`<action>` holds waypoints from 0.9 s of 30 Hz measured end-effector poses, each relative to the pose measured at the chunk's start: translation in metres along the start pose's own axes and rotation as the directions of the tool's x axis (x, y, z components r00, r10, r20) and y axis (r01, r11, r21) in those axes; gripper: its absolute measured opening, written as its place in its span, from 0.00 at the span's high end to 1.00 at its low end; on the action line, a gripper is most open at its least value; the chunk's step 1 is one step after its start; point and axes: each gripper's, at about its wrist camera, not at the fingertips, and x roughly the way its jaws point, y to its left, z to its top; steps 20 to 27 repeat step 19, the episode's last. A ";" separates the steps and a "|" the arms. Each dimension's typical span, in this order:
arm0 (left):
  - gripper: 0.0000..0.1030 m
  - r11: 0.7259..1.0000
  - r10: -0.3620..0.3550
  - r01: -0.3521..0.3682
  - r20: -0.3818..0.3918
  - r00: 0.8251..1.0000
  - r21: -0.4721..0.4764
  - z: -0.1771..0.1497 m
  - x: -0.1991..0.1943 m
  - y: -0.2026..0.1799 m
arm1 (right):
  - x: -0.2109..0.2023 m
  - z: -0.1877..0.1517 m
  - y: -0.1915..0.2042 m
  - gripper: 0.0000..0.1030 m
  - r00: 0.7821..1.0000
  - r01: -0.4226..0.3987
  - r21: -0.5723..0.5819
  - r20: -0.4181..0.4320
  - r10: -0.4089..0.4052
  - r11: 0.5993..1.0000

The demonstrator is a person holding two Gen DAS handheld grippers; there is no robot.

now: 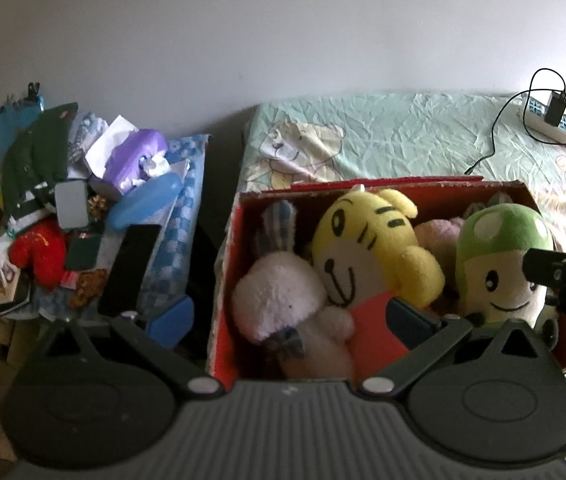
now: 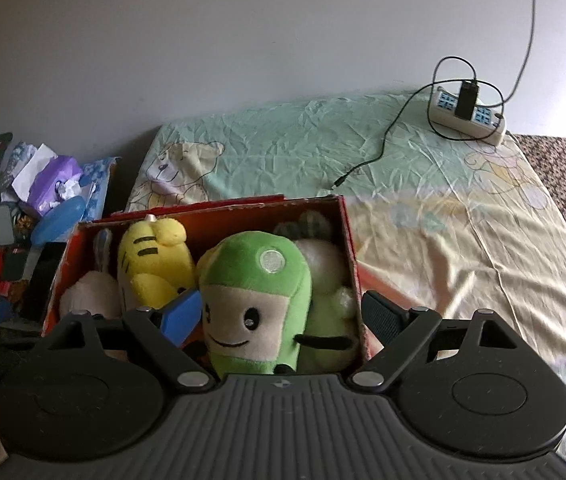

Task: Organize objects

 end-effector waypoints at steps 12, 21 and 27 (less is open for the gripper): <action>0.01 1.000 -0.015 0.015 -0.023 1.000 -0.021 0.005 0.027 0.006 | 0.027 0.001 -0.002 0.14 0.999 -0.006 0.025 -0.054 0.007 1.000; 0.12 1.000 -0.024 0.024 -0.021 0.999 -0.002 0.008 0.033 0.000 | 0.029 0.000 -0.007 0.13 0.998 -0.036 0.060 -0.055 0.039 0.998; 0.12 1.000 -0.024 0.024 -0.021 0.999 -0.002 0.008 0.033 0.000 | 0.029 0.000 -0.007 0.13 0.998 -0.036 0.060 -0.055 0.039 0.998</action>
